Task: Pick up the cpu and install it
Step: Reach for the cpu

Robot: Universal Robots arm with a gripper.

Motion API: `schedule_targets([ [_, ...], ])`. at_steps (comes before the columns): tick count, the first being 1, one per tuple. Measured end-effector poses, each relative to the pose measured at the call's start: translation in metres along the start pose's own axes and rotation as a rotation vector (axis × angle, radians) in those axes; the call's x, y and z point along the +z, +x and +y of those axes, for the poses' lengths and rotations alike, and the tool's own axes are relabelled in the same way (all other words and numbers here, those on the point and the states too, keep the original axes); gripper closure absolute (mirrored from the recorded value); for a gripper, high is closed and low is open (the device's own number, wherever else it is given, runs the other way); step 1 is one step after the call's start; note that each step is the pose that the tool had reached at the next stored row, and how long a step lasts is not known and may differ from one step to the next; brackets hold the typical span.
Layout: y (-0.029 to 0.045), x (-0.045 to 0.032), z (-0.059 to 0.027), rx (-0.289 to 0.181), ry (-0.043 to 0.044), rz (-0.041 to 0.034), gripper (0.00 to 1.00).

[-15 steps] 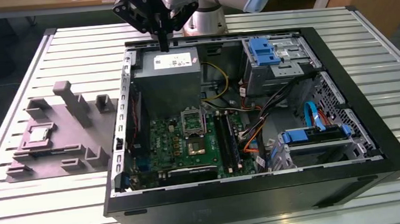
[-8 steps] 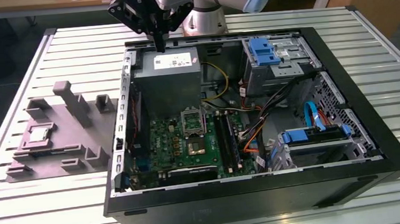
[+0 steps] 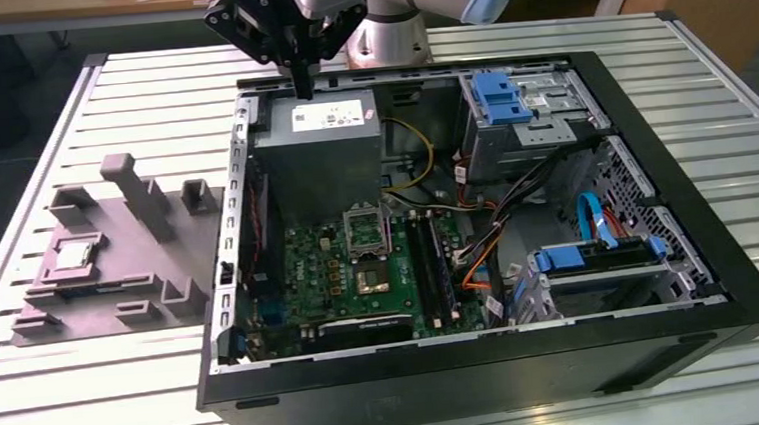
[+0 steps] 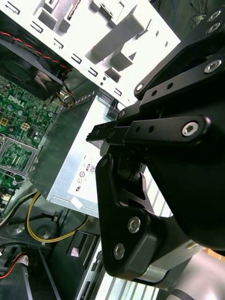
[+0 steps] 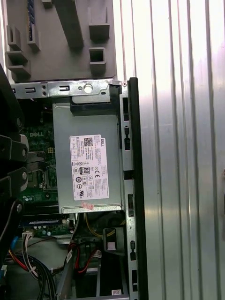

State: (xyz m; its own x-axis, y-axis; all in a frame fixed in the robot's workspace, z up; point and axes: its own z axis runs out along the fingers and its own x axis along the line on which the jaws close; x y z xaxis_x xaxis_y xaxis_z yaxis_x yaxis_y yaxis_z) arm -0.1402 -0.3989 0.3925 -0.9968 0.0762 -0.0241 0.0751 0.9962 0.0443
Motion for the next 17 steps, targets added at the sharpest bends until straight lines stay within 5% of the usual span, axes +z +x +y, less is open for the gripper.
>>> schedule_targets([
  [17,0.0036,0.0002,-0.0003,0.0,0.0,0.0,0.89],
])
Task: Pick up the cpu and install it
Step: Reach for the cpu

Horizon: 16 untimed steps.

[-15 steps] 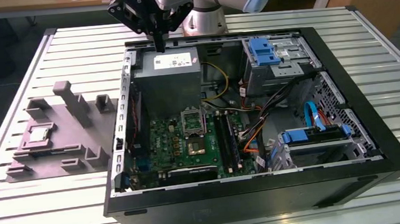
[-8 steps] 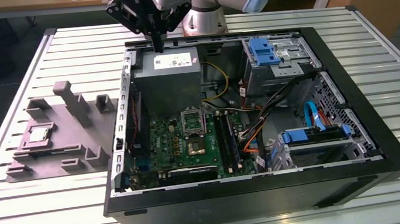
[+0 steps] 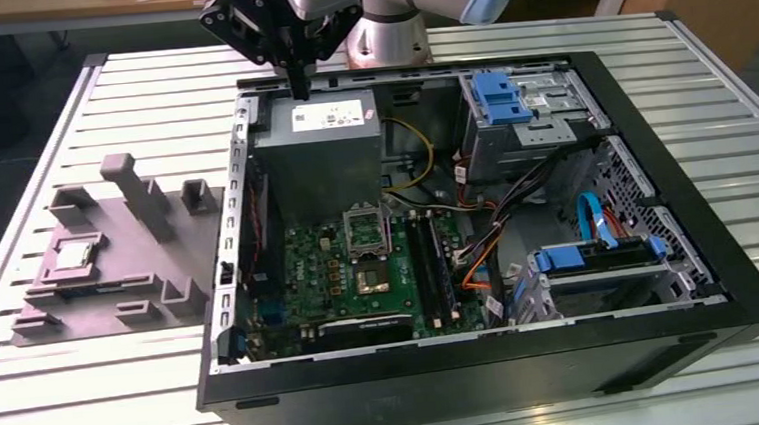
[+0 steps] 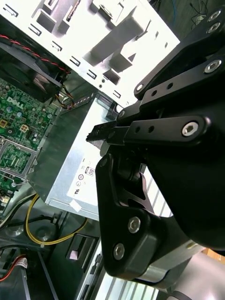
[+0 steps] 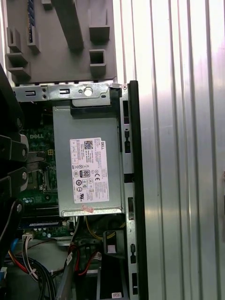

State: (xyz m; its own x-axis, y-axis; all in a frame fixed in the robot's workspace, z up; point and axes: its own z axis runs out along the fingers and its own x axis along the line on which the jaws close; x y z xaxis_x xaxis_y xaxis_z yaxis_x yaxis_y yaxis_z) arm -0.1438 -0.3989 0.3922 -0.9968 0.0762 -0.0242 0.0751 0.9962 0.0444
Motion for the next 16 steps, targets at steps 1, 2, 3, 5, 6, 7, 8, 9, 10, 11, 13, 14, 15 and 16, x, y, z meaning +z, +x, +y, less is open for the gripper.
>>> schedule_targets([
  [1,0.0019,0.0003,-0.0002,0.0,0.0,0.0,0.89],
  [2,0.0019,0.0003,-0.0002,0.0,0.0,0.0,0.89],
  [3,0.0022,0.0004,-0.0002,0.0,0.0,0.0,0.89],
  [5,0.003,0.0004,-0.0002,0.0,0.0,0.0,0.89],
  [6,0.0031,0.0004,-0.0003,0.0,0.0,0.0,0.89],
  [7,0.0033,0.0004,-0.0003,0.0,0.0001,0.0001,0.89],
  [8,0.0035,0.0004,-0.0003,0.0,0.0,0.0,0.89],
  [9,0.0047,0.0006,-0.0004,0.0,0.0,0.0,0.89],
  [10,0.0057,0.0007,-0.0005,0.0,0.0,0.0,0.89],
  [11,0.0058,0.0008,-0.0005,0.0,0.0,0.0,0.89],
  [13,0.0062,0.0008,-0.0005,0.0,0.0001,0.0001,0.89],
  [14,0.0063,0.0009,-0.0005,0.0,0.0,0.0,0.89],
  [15,0.007,0.001,-0.0006,0.0,0.0,0.0,0.89],
  [16,0.0078,0.0012,-0.0007,0.0,0.0,0.0,0.89],
])
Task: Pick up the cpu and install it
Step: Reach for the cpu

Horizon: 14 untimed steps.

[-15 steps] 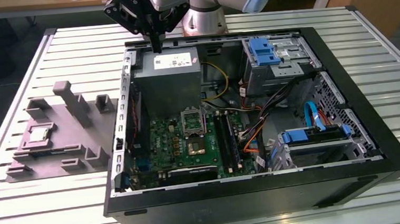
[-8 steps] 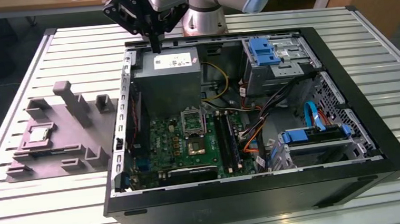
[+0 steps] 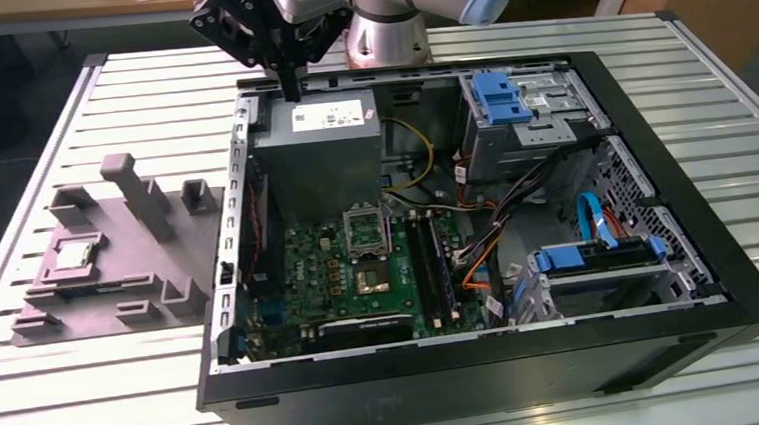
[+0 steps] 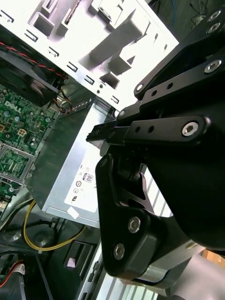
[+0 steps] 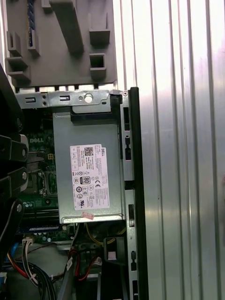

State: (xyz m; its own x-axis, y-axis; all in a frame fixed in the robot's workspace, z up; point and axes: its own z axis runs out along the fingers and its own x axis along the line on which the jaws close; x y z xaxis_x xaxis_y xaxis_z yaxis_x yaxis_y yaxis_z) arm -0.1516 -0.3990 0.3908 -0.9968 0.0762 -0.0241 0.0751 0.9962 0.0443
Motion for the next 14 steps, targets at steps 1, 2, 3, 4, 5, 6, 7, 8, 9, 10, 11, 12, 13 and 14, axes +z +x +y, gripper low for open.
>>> schedule_targets([
  [1,0.0001,0.0,0.0,0.0,0.0,0.0,0.89],
  [2,0.0002,0.0,0.0,0.0,0.0,0.0,0.89],
  [3,0.0003,0.0,0.0,0.0,0.0,0.0,0.89],
  [4,0.0004,0.0,0.0,0.0,0.0,0.0,0.89],
  [5,0.0006,0.0001,0.0,0.0,0.0,0.0,0.89],
  [6,0.0007,0.0001,-0.0001,0.0,-0.0001,0.0,0.89],
  [7,0.001,0.0001,-0.0001,0.0,0.0,0.0,0.89],
  [8,0.0013,0.0001,-0.0001,0.0,0.0,0.0,0.89],
  [9,0.0016,0.0001,-0.0001,0.0,0.0,-0.0001,0.89],
  [10,0.0018,0.0001,-0.0001,0.0,0.0,0.0,0.89],
  [11,0.0022,0.0001,-0.0002,0.0,0.0,0.0,0.89],
  [12,0.0026,0.0001,-0.0002,0.0,-0.0001,0.0,0.89],
  [13,0.003,0.0001,-0.0002,0.0,0.0,-0.0001,0.89],
  [14,0.0034,0.0001,-0.0003,0.0,0.0,0.0,0.89],
])
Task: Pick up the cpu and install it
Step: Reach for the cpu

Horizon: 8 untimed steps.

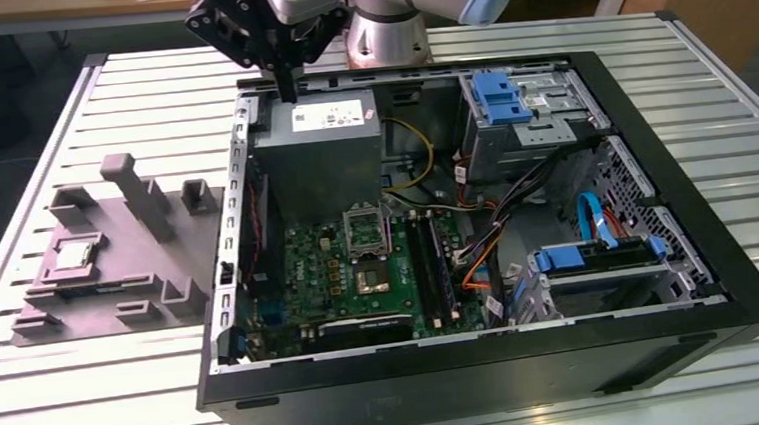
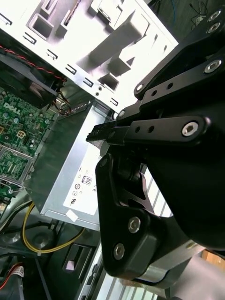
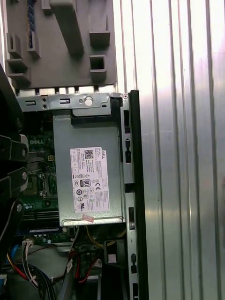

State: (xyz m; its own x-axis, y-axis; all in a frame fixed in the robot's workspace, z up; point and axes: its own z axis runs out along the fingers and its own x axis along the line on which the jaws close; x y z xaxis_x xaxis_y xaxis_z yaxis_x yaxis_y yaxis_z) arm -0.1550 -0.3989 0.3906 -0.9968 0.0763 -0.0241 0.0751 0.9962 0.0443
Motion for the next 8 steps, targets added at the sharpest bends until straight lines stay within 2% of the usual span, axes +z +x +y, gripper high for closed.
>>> schedule_targets([
  [8,0.0034,0.0,-0.0003,0.0,0.0,0.0,0.89],
])
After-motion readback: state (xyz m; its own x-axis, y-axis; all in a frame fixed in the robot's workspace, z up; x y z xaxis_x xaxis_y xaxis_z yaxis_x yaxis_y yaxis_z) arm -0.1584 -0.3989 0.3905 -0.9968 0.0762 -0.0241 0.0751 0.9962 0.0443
